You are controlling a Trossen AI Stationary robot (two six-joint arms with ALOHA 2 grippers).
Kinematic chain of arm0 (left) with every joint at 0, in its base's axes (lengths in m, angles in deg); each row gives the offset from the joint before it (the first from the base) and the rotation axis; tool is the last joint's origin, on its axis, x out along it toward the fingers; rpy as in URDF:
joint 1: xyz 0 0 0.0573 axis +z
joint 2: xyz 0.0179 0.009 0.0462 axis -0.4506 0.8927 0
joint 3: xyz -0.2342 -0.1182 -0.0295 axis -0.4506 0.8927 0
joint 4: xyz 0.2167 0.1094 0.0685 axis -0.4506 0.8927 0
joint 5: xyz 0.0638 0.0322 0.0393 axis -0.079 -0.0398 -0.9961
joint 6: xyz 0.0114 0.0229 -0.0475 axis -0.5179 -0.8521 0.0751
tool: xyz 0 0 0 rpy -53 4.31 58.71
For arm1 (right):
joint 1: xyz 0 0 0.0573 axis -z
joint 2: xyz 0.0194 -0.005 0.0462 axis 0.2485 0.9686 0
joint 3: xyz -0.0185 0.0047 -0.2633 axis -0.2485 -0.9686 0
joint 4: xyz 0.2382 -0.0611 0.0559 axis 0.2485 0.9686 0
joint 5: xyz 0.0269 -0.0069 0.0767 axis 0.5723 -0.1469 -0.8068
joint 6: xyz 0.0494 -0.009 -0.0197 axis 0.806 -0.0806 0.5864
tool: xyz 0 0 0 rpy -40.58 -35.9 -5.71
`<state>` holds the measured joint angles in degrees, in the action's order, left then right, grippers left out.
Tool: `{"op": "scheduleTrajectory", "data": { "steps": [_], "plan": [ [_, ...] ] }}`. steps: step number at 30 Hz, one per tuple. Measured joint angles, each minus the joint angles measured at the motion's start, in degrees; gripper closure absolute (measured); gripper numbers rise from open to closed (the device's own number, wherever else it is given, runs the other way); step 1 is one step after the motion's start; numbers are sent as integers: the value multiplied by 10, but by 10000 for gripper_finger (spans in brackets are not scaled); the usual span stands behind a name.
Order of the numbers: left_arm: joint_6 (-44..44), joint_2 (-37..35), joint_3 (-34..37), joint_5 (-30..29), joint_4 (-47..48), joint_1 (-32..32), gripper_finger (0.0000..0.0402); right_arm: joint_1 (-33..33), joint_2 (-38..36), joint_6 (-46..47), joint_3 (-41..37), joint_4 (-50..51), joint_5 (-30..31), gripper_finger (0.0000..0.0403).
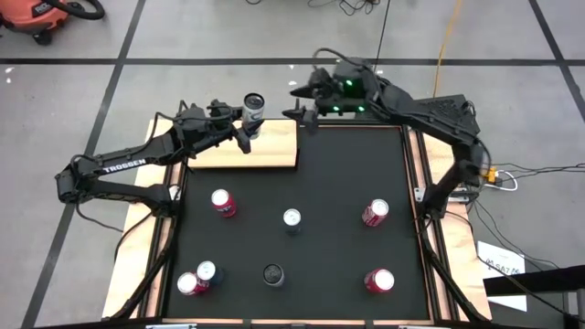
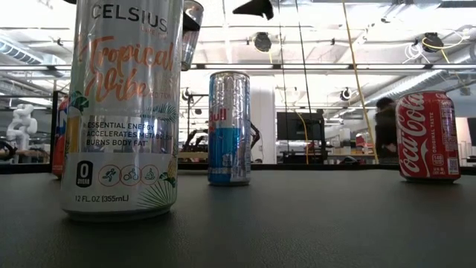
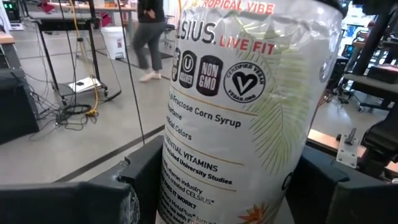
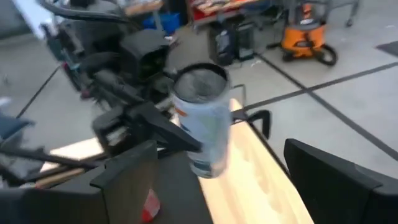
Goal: Place canned beverage on shelf
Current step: Put the top white-yellow soda can on the shelf
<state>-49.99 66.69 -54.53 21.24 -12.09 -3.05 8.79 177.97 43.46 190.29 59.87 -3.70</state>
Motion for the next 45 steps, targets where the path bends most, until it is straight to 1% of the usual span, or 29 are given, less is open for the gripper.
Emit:
{"op": "scheduleTrajectory", "data": {
  "steps": [3,6,8,9,11,17,22,27,30,35,41,45],
  "plan": [
    [1,1,0,0,-7,0,153,0,-65,36,-136,-131,4,64],
    [14,1,0,3,-7,-1,152,-5,-111,62,-261,-311,-12,64],
    [14,2,0,12,-7,-1,152,-18,-111,60,-311,-421,-12,64],
    [14,3,0,13,-7,-1,152,-21,-103,55,-324,-462,-12,64],
    [14,3,0,17,-5,-1,152,-24,-81,49,-326,-497,-12,64],
    [14,3,0,23,-6,-1,152,-21,-3,41,-253,-495,-10,64],
    [14,3,0,24,-6,-1,152,-22,47,33,-194,-476,-14,64],
    [14,4,0,29,-5,-1,152,-21,88,32,-162,-464,-15,64],
    [14,4,0,53,-2,-1,152,-22,103,33,-143,-465,-19,64],
    [11,17,0,93,7,-1,152,-22,126,33,-106,-439,-50,64],
    [11,24,0,99,14,-1,152,-22,125,32,-94,-382,-58,69],
    [10,24,0,100,13,0,152,-22,124,36,-94,-363,-59,95]
  ]
}}
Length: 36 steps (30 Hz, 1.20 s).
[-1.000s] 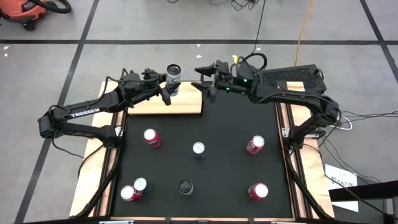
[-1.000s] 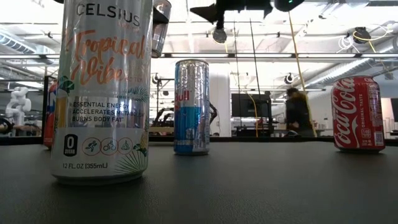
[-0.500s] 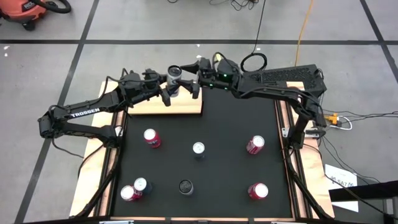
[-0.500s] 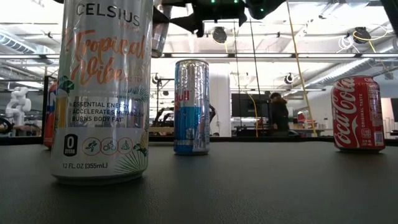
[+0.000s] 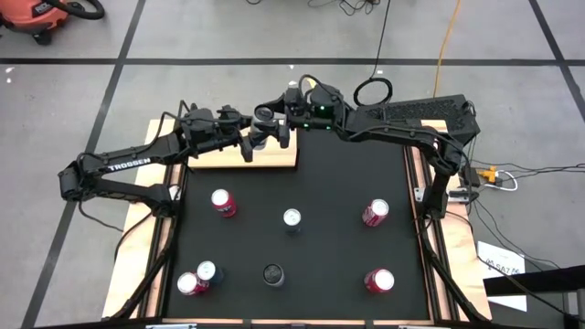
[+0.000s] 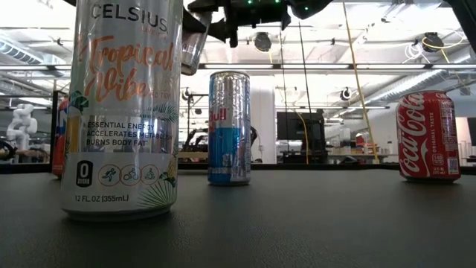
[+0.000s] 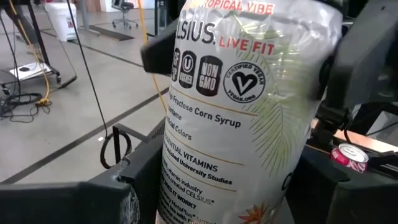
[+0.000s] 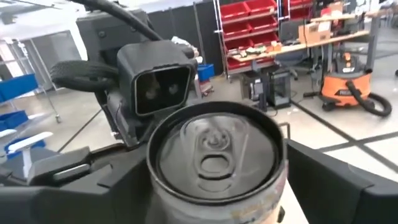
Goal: Place canned beverage on shelf
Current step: Put the top white-yellow soda can on the shelf
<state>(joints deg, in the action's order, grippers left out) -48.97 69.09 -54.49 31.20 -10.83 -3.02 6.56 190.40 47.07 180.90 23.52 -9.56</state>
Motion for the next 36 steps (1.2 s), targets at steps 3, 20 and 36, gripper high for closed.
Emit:
{"op": "scheduleTrajectory", "data": {
  "steps": [3,20,36],
  "plan": [
    [1,0,0,0,0,1,152,3,0,8,0,2,-2,130],
    [39,-3,-1,-94,147,3,52,49,16,-84,-2,53,84,162],
    [33,-2,-1,-112,212,8,15,86,115,-139,-1,-1,84,159]
  ]
}}
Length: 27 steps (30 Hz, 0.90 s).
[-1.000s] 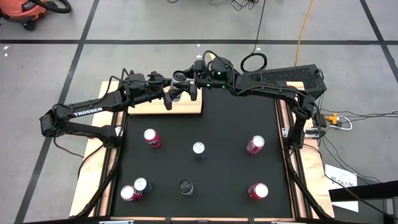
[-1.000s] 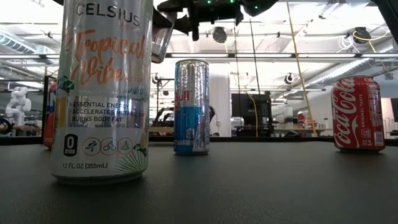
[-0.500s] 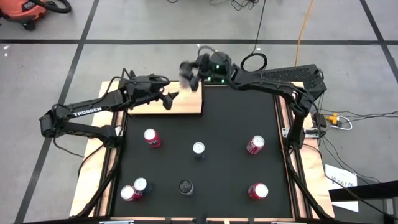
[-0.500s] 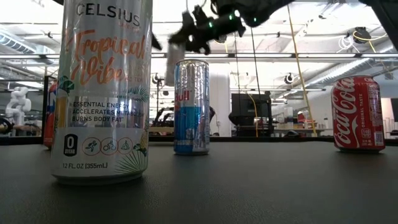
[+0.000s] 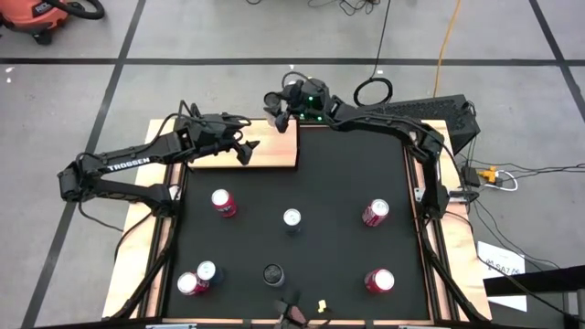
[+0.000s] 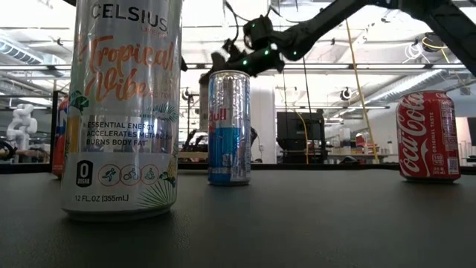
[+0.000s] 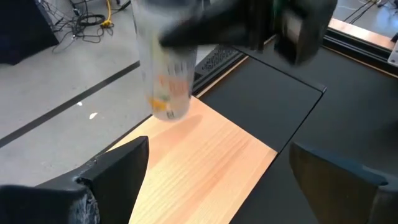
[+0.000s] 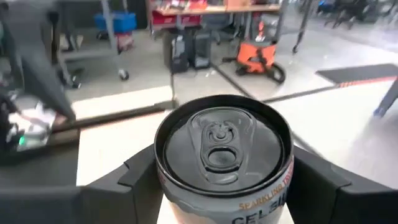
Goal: Place canned beverage on shelf
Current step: Put the top white-yellow soda can on the shelf
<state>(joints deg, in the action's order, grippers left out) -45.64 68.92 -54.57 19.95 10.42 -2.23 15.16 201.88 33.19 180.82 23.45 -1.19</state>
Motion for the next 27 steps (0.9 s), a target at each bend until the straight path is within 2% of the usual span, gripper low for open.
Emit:
{"op": "scheduleTrajectory", "data": {
  "steps": [18,27],
  "plan": [
    [1,0,0,-3,0,6,15,4,49,-2,1,0,-4,156],
    [2,0,0,-7,-2,6,15,5,42,8,1,16,-8,103]
  ]
}}
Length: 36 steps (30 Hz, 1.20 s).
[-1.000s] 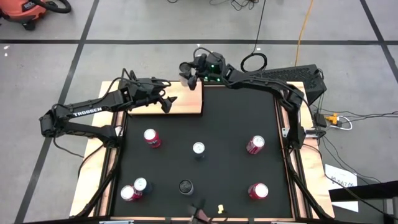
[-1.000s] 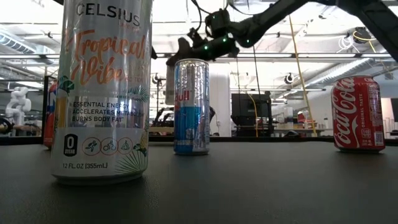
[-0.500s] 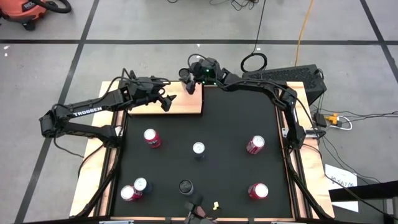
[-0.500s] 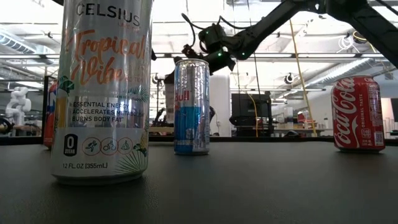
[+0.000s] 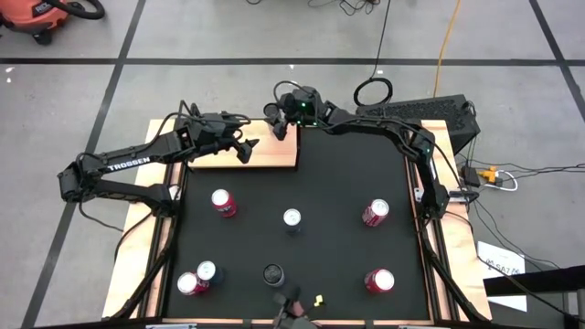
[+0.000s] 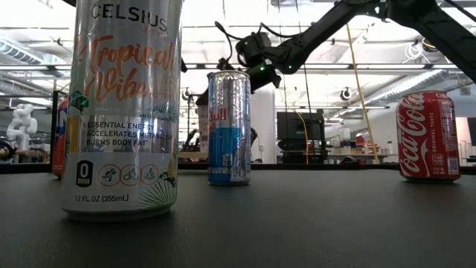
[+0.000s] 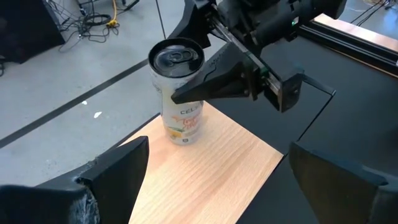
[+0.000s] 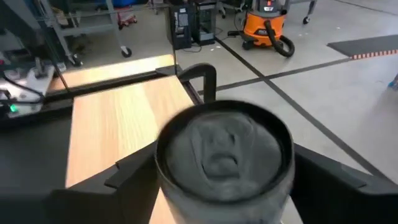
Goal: Place canned beverage on shelf
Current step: Put the top white-yellow soda can on the shelf
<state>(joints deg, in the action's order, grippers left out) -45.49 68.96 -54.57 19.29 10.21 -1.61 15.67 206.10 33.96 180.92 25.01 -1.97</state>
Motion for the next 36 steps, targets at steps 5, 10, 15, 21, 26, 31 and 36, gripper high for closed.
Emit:
{"op": "scheduleTrajectory", "data": {
  "steps": [5,10,15,21,26,31,36],
  "plan": [
    [0,0,0,0,0,0,15,6,-15,1,0,6,13,88],
    [11,0,0,0,0,0,15,13,-26,-8,0,18,15,87],
    [15,0,0,0,0,0,15,15,-42,-10,0,28,13,86],
    [15,0,0,-4,-3,0,15,16,-56,-19,0,51,7,86],
    [14,0,0,-4,-3,0,15,12,-56,-10,-1,68,-16,86],
    [14,0,0,-4,-3,0,15,9,-52,-10,-1,73,-16,89],
    [15,0,0,-4,-3,0,15,9,-52,-10,0,82,-8,90]
  ]
}}
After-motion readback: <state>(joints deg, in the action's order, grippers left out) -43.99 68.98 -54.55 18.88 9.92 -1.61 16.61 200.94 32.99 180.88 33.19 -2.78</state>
